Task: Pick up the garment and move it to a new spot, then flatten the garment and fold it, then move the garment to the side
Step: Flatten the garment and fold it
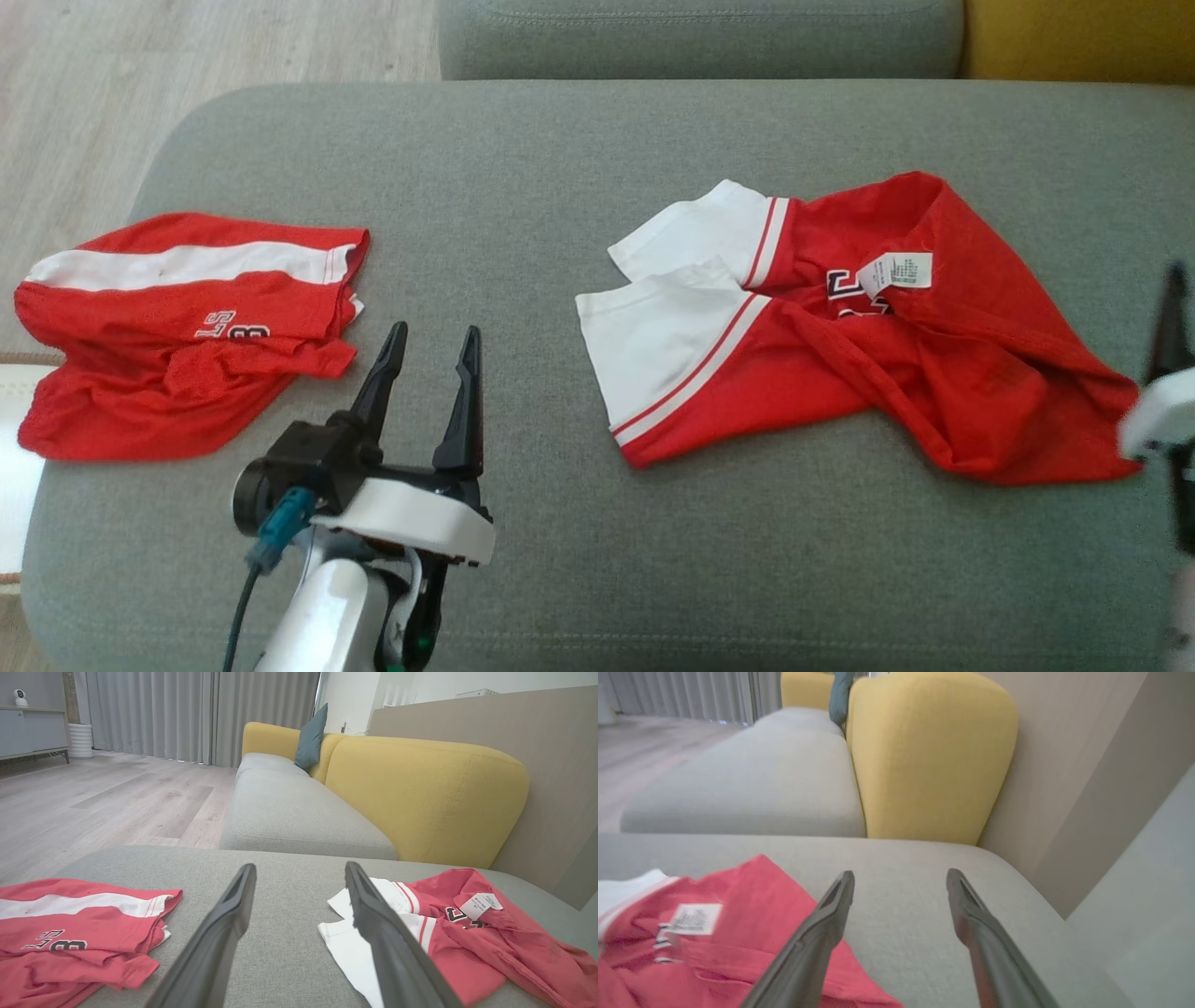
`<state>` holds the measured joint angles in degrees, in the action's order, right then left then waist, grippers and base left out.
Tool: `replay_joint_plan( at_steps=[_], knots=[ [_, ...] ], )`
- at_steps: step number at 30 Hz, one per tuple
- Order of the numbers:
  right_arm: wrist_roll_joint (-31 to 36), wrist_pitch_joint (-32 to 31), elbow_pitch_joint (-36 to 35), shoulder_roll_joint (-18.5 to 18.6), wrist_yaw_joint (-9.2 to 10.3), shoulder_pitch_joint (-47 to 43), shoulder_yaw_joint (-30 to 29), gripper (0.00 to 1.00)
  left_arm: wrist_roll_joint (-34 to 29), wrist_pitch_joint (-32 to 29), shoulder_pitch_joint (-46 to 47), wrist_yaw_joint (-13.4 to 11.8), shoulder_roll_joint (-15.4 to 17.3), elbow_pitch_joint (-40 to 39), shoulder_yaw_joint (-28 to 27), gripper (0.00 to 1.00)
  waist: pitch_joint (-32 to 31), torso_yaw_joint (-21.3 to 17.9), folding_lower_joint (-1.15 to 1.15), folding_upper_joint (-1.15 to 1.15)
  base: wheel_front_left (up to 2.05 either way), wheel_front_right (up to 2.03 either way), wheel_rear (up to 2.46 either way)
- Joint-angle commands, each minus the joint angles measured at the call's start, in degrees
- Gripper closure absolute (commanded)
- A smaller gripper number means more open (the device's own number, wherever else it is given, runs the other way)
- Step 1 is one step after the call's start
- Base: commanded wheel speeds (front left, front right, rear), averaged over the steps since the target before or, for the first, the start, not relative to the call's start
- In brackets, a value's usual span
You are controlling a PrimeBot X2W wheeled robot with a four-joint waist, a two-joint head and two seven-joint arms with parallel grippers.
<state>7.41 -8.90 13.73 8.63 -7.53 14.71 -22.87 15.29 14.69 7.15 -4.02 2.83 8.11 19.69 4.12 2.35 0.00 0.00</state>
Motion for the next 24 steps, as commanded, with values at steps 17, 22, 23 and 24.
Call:
replay_joint_plan(
  at_steps=[17,22,23,24],
  knots=[
    [-15.29,17.03,-9.24,-5.73,0.04,-12.15,17.7,0.0,0.08,0.3,0.71,-0.54,0.05,-3.97,-2.17,0.0,-1.43,-2.41,0.0,0.0,0.0,0.0,0.0],
    [-14.91,16.57,-8.96,-5.74,0.04,-10.53,17.44,0.0,0.24,0.3,2.25,0.17,0.05,-1.63,-1.53,0.0,0.03,-3.35,0.0,0.0,0.0,0.0,0.0],
    [-14.84,16.44,-9.02,-5.74,0.04,-10.21,17.45,0.0,0.26,0.3,2.96,0.39,0.05,-0.56,-1.23,0.0,0.54,-3.65,0.0,0.0,0.0,0.0,0.0],
    [-14.78,16.3,-9.11,-5.74,0.04,-9.9,17.56,0.0,0.08,0.3,3.89,0.61,0.05,0.89,-0.86,0.0,1.1,-3.99,0.0,0.0,0.0,0.0,0.0]
  ],
)
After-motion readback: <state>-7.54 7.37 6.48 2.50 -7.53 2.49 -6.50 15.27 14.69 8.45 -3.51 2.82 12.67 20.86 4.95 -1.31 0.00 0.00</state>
